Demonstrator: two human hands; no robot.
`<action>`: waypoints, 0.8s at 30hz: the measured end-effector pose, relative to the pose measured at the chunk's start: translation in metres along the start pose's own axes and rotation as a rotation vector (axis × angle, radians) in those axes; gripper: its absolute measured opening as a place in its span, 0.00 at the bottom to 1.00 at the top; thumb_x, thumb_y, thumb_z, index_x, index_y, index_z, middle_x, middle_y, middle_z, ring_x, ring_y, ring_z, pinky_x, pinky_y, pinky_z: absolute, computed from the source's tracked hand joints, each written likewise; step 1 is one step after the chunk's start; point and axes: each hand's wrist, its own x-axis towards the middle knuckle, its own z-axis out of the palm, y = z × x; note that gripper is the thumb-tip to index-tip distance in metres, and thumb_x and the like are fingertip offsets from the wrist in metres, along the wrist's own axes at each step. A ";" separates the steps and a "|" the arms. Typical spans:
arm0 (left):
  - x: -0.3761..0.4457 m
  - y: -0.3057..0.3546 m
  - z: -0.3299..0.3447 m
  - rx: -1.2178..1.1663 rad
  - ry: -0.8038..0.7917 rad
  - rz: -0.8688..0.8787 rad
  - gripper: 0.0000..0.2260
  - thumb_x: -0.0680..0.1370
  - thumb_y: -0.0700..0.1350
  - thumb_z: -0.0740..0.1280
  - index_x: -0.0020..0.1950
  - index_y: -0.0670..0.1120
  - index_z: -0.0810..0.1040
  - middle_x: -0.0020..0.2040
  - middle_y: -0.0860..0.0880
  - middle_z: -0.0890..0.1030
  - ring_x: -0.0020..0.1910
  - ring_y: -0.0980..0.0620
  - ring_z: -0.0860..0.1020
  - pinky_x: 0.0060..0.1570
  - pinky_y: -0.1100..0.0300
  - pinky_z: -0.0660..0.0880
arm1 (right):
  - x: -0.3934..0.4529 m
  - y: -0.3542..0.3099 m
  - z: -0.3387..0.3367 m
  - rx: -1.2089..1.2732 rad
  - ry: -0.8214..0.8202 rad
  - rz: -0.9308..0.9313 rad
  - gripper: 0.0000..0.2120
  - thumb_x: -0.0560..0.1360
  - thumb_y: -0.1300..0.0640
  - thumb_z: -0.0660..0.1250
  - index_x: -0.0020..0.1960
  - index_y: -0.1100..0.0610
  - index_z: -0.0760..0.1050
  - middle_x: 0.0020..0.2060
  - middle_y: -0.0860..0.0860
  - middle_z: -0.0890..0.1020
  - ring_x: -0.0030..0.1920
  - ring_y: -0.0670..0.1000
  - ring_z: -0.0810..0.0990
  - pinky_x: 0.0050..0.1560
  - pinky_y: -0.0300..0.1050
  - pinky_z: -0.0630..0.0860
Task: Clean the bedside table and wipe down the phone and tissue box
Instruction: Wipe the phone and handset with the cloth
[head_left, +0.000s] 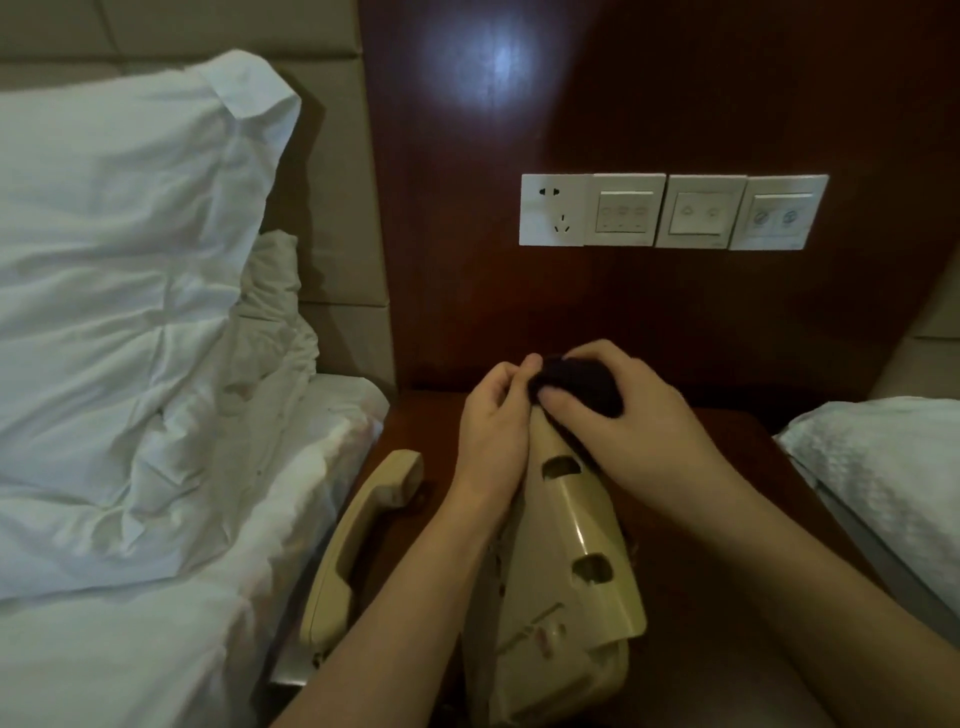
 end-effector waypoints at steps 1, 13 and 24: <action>0.000 -0.001 -0.001 0.025 0.028 0.006 0.12 0.84 0.50 0.62 0.44 0.47 0.79 0.36 0.55 0.81 0.37 0.58 0.80 0.40 0.63 0.75 | 0.004 0.002 0.003 -0.021 0.007 -0.005 0.14 0.75 0.40 0.66 0.59 0.38 0.71 0.54 0.43 0.75 0.52 0.43 0.76 0.56 0.47 0.78; 0.002 -0.003 -0.003 0.099 0.080 -0.023 0.14 0.83 0.54 0.64 0.41 0.48 0.77 0.33 0.55 0.77 0.34 0.57 0.77 0.40 0.58 0.74 | -0.076 -0.009 -0.020 0.036 -0.238 0.069 0.14 0.70 0.37 0.68 0.53 0.32 0.68 0.49 0.36 0.77 0.47 0.38 0.79 0.45 0.39 0.78; 0.003 -0.004 -0.012 0.106 0.166 0.005 0.13 0.83 0.53 0.64 0.44 0.47 0.78 0.32 0.56 0.79 0.32 0.61 0.78 0.35 0.68 0.76 | -0.083 -0.017 -0.018 -0.025 -0.236 0.065 0.16 0.72 0.38 0.69 0.55 0.33 0.65 0.49 0.36 0.74 0.46 0.39 0.78 0.41 0.35 0.76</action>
